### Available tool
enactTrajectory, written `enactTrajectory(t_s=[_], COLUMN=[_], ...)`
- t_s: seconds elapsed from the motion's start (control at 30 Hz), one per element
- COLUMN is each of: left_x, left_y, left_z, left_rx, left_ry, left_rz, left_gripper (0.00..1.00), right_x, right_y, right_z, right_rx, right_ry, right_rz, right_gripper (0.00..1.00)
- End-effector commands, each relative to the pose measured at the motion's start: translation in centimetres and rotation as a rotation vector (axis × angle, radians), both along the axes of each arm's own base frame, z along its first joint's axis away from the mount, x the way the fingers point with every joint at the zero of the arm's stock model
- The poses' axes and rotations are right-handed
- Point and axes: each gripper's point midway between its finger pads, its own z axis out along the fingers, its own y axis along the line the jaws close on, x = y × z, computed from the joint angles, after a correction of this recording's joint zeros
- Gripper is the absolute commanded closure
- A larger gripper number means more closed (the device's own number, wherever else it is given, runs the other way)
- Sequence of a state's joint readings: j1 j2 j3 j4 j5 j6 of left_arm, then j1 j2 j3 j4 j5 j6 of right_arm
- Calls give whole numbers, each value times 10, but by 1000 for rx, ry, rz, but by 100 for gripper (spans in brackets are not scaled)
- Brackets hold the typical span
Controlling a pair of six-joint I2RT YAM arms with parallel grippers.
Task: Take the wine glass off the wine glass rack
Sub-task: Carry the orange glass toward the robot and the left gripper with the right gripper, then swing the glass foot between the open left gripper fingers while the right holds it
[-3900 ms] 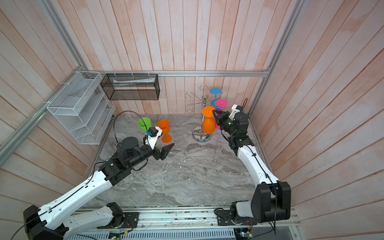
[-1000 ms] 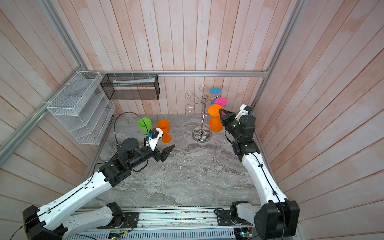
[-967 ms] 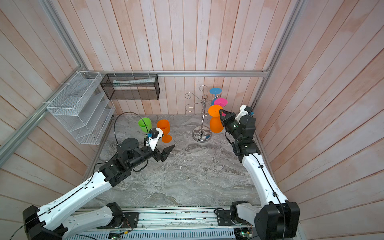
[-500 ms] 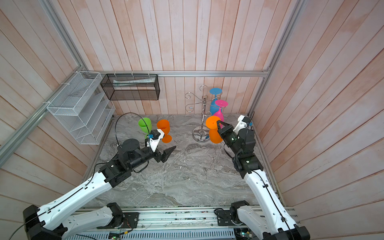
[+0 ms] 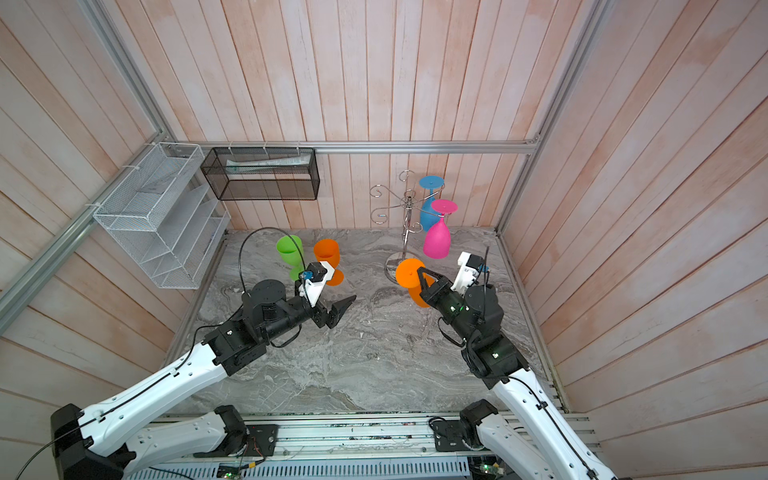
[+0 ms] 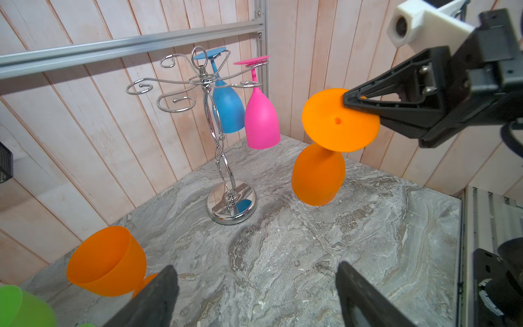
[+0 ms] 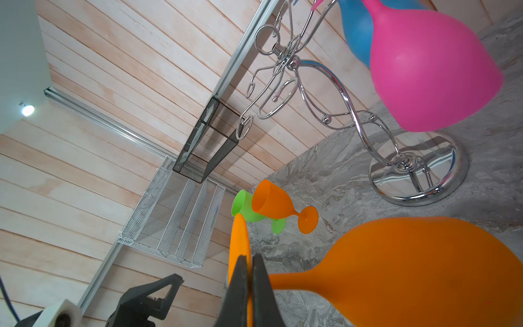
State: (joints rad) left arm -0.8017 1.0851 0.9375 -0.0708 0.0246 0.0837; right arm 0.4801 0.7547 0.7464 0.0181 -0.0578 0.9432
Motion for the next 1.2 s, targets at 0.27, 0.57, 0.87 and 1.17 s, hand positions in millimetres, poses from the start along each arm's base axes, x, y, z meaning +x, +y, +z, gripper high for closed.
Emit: enactTrajectory(t_s=[0.27, 0.57, 0.87, 1.17], left_x=[19, 8, -19, -39], left_y=[1, 13, 40, 52], left_z=[26, 24, 0, -25], left_rx=[-29, -147, -348, -518], left_ry=[110, 386, 706, 993], left_rz=[115, 215, 360, 498], left_gripper=[10, 11, 13, 19], right_x=[-19, -41, -72, -113], right_y=[25, 60, 105, 145], right_z=[-7, -11, -30, -43], right_rx=[-196, -372, -585, -778], right_ry=[-193, -361, -512, -778], right_rz=[120, 220, 297, 327], right_gripper=[100, 100, 100, 100])
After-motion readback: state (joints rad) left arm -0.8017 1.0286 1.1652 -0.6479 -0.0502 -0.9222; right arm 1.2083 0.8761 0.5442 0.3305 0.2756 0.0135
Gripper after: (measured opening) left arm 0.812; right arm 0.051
